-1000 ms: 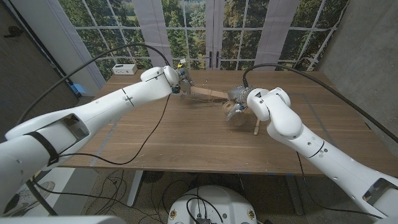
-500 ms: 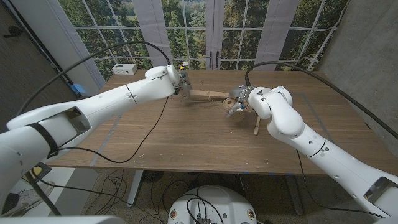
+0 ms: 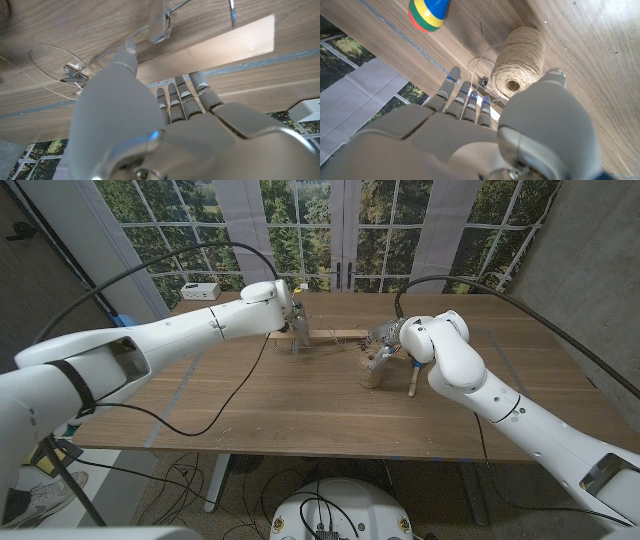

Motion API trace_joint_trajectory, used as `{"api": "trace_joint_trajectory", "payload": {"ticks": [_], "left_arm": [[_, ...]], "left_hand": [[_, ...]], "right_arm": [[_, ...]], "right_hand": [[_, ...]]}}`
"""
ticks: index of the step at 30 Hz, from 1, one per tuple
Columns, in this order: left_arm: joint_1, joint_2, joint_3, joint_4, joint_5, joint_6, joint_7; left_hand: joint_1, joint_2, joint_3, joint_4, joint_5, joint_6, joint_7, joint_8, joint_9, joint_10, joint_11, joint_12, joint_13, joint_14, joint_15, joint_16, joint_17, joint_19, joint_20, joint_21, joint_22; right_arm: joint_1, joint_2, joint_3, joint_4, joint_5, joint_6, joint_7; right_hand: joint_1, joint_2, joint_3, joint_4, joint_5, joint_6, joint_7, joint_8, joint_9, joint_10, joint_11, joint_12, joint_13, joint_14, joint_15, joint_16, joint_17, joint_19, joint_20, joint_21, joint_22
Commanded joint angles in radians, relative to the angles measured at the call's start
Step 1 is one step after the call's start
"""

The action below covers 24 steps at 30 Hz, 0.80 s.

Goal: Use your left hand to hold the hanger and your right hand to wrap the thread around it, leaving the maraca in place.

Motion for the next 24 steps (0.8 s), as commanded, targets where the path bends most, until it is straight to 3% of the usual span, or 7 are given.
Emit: {"api": "trace_joint_trajectory", "payload": {"ticks": [1,3,9,11,16,19,24], "left_arm": [[0.001,0.013,-0.022,-0.026,0.016,0.009,-0.010],[0.003,0.019,-0.039,-0.017,-0.009,-0.024,-0.031],[0.064,0.029,-0.104,-0.044,-0.020,-0.046,0.038],[0.083,0.037,-0.121,-0.068,-0.009,-0.046,0.072],[0.270,0.053,-0.308,-0.145,-0.052,-0.146,0.312],[0.320,0.066,-0.335,-0.170,-0.019,-0.206,0.394],[0.430,0.080,-0.432,-0.162,-0.035,-0.412,0.528]], "left_hand": [[-0.030,0.006,-0.033,0.011,0.015,-0.066,-0.011,0.001,-0.017,-0.086,0.005,0.006,-0.044,-0.097,0.061,-0.006,-0.032,-0.083,0.061,-0.064,0.002],[-0.038,0.013,-0.044,0.014,0.019,-0.096,-0.003,-0.001,-0.021,-0.117,0.015,0.007,-0.063,-0.133,0.087,-0.005,-0.048,-0.124,0.094,-0.094,0.003],[-0.078,0.034,-0.077,0.034,0.029,-0.196,-0.001,-0.005,-0.027,-0.202,0.027,0.007,-0.107,-0.228,0.130,-0.007,-0.092,-0.231,0.102,-0.179,0.004],[-0.098,0.040,-0.088,0.045,0.030,-0.221,0.002,-0.005,-0.028,-0.220,0.030,0.008,-0.117,-0.237,0.131,-0.003,-0.102,-0.242,0.102,-0.195,0.004],[-0.129,0.049,-0.101,0.063,0.029,-0.234,-0.011,-0.001,-0.028,-0.224,0.020,0.015,-0.128,-0.247,0.123,0.001,-0.111,-0.249,0.102,-0.210,0.004],[-0.152,0.070,-0.104,0.078,0.025,-0.226,-0.023,0.007,-0.029,-0.201,0.010,0.027,-0.139,-0.229,0.113,0.013,-0.119,-0.242,0.099,-0.220,0.004],[-0.178,0.087,-0.109,0.088,0.010,-0.174,-0.053,0.024,-0.031,-0.160,-0.010,0.042,-0.160,-0.205,0.085,0.021,-0.139,-0.241,0.087,-0.242,0.004]], "right_arm": [[0.012,-0.028,0.041,-0.002,0.126,-0.046,-0.016],[0.011,-0.038,0.050,-0.009,0.149,-0.060,-0.030],[-0.003,-0.067,0.081,-0.034,0.229,-0.101,-0.109],[-0.025,-0.077,0.110,-0.045,0.283,-0.105,-0.172],[-0.094,-0.103,0.198,-0.066,0.453,-0.087,-0.365],[-0.119,-0.121,0.237,-0.072,0.545,-0.081,-0.453],[-0.149,-0.152,0.282,-0.075,0.675,-0.067,-0.582]], "right_hand": [[-0.023,0.000,-0.019,0.003,0.010,-0.021,0.003,0.007,0.001,-0.027,0.004,-0.001,-0.003,-0.024,-0.013,0.007,-0.004,-0.030,0.014,-0.015,0.001],[-0.026,-0.001,-0.022,0.003,0.012,-0.025,0.002,0.008,0.001,-0.036,0.003,-0.002,-0.004,-0.032,-0.010,0.006,-0.006,-0.033,0.016,-0.017,0.001],[-0.047,0.002,-0.038,0.007,0.019,-0.034,0.007,0.013,0.000,-0.064,0.014,0.001,-0.012,-0.070,0.013,0.007,-0.014,-0.079,0.041,-0.044,0.000],[-0.057,0.008,-0.042,0.011,0.021,-0.032,0.013,0.016,0.000,-0.069,0.024,0.002,-0.014,-0.071,0.018,0.010,-0.016,-0.083,0.055,-0.049,-0.001],[-0.085,0.050,-0.038,0.023,0.026,-0.016,0.017,0.024,-0.001,-0.074,0.035,0.010,-0.020,-0.079,0.035,0.019,-0.019,-0.087,0.086,-0.060,-0.003],[-0.095,0.082,-0.031,0.025,0.029,0.001,0.013,0.030,-0.001,-0.059,0.041,0.019,-0.024,-0.067,0.036,0.028,-0.020,-0.080,0.095,-0.063,-0.004],[-0.093,0.134,-0.011,0.015,0.030,0.047,0.009,0.043,-0.003,-0.016,0.042,0.037,-0.033,-0.041,0.036,0.042,-0.028,-0.057,0.102,-0.067,-0.005]]}}
